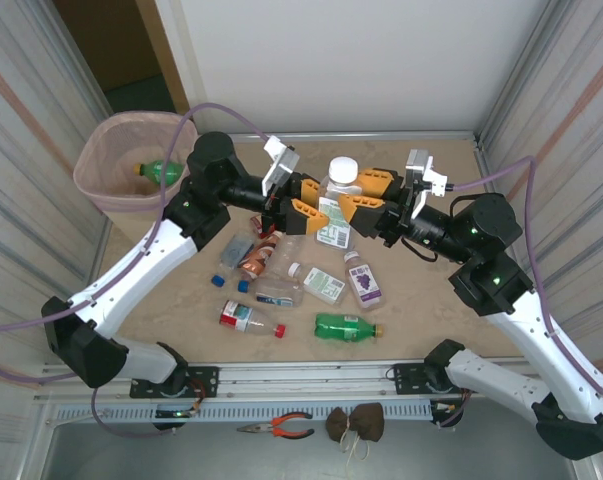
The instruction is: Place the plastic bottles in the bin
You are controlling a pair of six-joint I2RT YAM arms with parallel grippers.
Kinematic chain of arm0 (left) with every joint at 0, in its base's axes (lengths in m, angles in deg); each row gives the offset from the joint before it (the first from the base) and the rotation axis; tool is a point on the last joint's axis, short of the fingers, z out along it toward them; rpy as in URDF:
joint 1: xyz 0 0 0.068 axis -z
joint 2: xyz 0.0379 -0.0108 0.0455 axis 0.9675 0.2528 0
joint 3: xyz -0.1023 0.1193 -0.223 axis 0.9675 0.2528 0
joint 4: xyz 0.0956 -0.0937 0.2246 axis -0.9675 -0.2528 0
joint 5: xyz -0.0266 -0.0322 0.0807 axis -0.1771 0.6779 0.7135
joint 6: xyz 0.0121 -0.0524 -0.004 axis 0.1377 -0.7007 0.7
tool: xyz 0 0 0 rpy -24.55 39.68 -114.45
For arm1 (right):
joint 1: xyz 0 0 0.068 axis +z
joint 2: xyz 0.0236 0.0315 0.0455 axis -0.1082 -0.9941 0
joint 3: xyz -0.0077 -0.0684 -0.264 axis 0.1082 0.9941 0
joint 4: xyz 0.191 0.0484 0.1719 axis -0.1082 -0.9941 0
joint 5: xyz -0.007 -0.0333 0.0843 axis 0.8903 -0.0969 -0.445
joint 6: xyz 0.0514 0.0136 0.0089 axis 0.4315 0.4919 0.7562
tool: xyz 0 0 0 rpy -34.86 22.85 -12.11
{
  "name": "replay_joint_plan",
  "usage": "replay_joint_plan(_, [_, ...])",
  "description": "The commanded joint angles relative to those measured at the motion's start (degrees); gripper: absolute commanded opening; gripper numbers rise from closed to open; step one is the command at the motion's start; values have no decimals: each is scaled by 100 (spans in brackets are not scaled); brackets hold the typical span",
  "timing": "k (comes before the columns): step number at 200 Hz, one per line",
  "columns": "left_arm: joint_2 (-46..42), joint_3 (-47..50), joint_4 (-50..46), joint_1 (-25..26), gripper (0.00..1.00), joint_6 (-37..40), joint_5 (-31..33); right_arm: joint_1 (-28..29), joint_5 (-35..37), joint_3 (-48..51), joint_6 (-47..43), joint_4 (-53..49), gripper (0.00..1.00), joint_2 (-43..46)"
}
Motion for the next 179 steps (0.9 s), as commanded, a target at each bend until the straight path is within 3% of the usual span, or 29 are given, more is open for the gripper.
replay_joint_plan(1, [-107, -305, -577, -24, 39, 535, 88, 53, 211, 37, -142, -39, 55, 129])
replay_joint_plan(22, [-215, -360, -979, -202, 38, 679, 338, 52, 350, 46, -214, -163, 64, 194])
replay_joint_plan(59, [-500, -623, -2206, -685, 38, 1139, 1107, 59, 642, 80, -395, -395, 67, 322])
replay_joint_plan(122, [-574, -1949, -5256, -1440, 37, 2348, 3567, 59, 834, 99, -577, -562, 67, 292])
replay_joint_plan(179, [-140, -3219, -6956, -2004, 38, 2789, 6044, 59, 819, 87, -688, -536, 67, 87])
